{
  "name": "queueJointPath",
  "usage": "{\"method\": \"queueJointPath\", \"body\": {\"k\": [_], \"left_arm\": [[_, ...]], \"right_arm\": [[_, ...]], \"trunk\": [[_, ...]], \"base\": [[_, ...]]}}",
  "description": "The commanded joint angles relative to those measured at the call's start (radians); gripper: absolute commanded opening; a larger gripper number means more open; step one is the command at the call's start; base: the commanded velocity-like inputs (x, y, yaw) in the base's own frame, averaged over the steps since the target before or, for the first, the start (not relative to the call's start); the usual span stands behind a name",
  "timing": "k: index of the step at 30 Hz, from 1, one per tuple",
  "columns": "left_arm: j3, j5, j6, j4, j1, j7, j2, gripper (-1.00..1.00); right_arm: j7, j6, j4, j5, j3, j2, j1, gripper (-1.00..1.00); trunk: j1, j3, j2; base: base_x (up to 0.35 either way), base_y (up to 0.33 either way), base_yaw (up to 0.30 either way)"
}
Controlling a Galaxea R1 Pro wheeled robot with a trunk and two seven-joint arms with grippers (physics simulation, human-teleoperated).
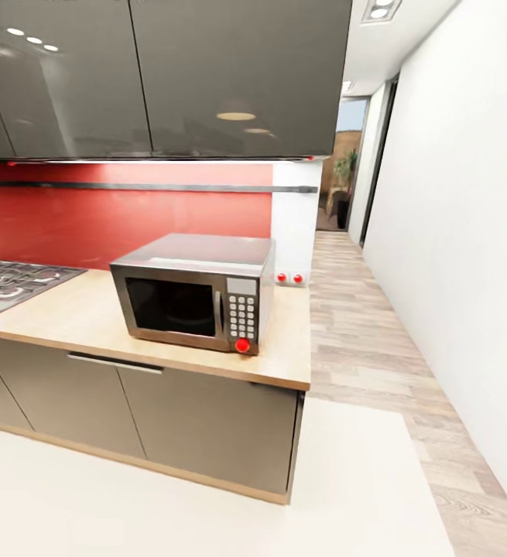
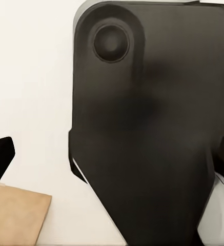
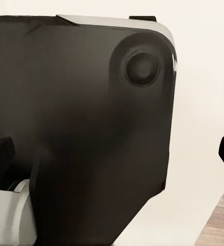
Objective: Set up a coffee station on the kitchen countertop: keep the coffee maker on the countertop, move the bottle of coffee from the kitchen shelf to the counter next to the coffee maker, place a paper coffee filter on top of the coffee maker, put the saucer next to the coffee maker with the coffee cup on the saucer, and place the electric kettle next to the coffee maker.
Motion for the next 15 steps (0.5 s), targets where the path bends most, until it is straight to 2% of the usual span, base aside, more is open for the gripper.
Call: {"method": "queueJointPath", "body": {"k": [1,15], "left_arm": [[0.007,0.000,-0.002,0.000,0.000,0.000,0.000,1.00],[0.007,0.000,-0.003,0.000,0.000,0.000,0.000,1.00]], "right_arm": [[0.000,0.000,-0.001,0.000,0.000,0.000,0.000,1.00],[0.000,0.000,-0.001,0.000,0.000,0.000,0.000,1.00]], "trunk": [[-0.004,0.001,0.007],[-0.058,0.031,0.105]], "base": [[0.000,0.000,0.226],[0.000,0.000,0.224]]}}
